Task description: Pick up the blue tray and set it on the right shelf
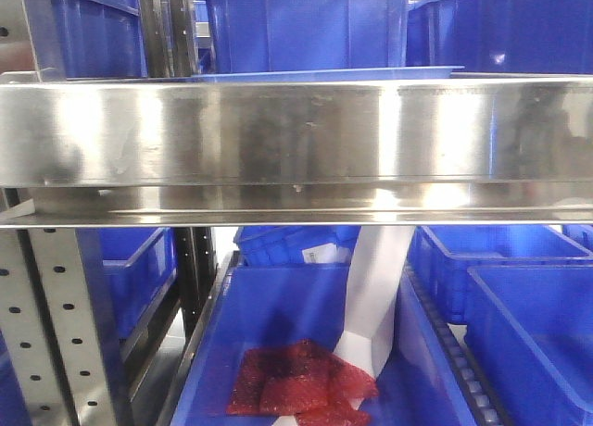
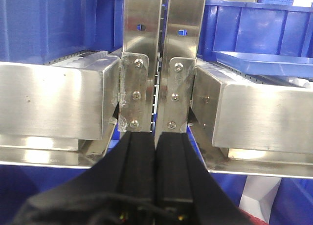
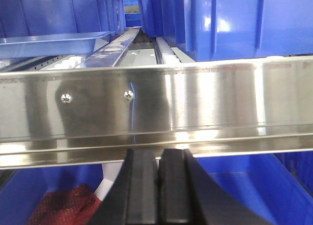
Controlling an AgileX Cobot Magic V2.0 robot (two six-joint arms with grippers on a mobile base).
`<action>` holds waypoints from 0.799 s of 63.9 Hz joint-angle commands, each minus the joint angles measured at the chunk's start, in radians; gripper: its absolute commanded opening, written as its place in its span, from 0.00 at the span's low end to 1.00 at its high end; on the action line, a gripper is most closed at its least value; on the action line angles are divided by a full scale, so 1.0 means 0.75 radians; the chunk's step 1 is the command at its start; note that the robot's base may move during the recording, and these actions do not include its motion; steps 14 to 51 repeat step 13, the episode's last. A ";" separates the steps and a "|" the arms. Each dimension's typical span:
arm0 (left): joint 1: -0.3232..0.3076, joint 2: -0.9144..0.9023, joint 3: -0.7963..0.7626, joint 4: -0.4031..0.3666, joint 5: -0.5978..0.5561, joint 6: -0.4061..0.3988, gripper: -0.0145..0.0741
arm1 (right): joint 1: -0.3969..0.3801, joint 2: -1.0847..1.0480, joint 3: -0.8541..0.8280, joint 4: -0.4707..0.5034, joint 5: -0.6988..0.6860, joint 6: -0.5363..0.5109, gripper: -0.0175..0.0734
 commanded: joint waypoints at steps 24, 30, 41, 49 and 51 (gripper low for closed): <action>-0.001 -0.016 0.042 -0.009 -0.119 0.001 0.11 | -0.008 -0.018 -0.031 0.004 -0.106 -0.016 0.26; -0.001 -0.016 0.042 -0.009 -0.119 0.001 0.11 | -0.008 -0.018 -0.031 0.004 -0.106 -0.016 0.26; -0.001 -0.016 0.042 -0.009 -0.119 0.001 0.11 | -0.008 -0.018 -0.031 0.004 -0.106 -0.016 0.26; -0.001 -0.016 0.042 -0.009 -0.119 0.001 0.11 | -0.008 -0.018 -0.031 0.004 -0.106 -0.016 0.26; -0.001 -0.016 0.042 -0.009 -0.119 0.001 0.11 | -0.008 -0.018 -0.031 0.004 -0.106 -0.016 0.26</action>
